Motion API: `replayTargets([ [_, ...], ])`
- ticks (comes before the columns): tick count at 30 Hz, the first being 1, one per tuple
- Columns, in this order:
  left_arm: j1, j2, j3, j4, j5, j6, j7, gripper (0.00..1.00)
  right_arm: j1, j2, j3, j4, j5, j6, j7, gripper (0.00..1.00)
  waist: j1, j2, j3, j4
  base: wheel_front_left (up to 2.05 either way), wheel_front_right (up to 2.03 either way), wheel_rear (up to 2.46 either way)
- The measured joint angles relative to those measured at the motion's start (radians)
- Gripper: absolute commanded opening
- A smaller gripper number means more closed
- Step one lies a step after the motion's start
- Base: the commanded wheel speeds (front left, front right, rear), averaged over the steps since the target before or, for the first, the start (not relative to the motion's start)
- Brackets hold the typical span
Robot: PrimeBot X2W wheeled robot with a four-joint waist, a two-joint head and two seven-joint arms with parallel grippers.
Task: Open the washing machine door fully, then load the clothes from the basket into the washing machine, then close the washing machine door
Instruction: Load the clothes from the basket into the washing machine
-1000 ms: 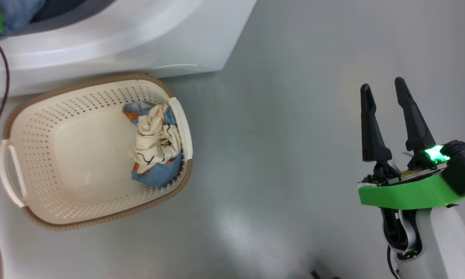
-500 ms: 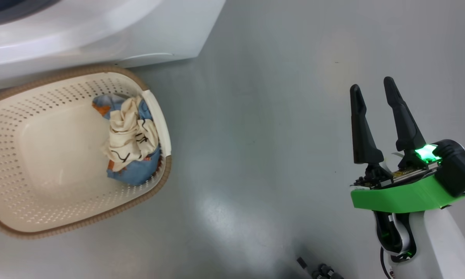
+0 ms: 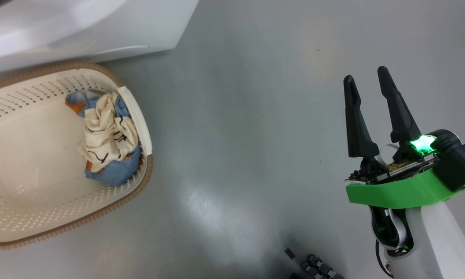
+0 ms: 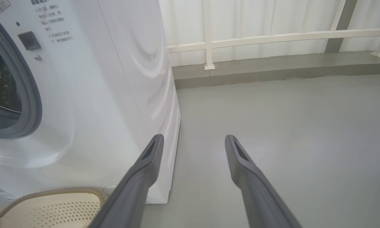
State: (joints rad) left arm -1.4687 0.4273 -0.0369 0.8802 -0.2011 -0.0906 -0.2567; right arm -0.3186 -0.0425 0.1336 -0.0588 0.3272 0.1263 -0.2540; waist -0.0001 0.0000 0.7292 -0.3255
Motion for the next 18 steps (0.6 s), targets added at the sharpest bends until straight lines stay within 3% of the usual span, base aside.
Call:
replayTargets([
  [10, 0.043, -0.017, 0.042, -0.005, 0.021, 0.002, 0.0, 1.0, 0.0, 0.0, -0.002, 0.0, 0.016, 0.0, 0.0, 1.0, 0.0, 0.0, 0.003, 0.016, 0.0, 0.0, 0.0],
  [18, 0.115, -0.077, 0.094, -0.042, 0.023, -0.002, 0.0, 1.0, -0.001, 0.0, -0.004, 0.001, 0.008, 0.0, 0.0, 1.0, 0.0, 0.0, -0.025, 0.037, 0.0, 0.0, 0.0],
])
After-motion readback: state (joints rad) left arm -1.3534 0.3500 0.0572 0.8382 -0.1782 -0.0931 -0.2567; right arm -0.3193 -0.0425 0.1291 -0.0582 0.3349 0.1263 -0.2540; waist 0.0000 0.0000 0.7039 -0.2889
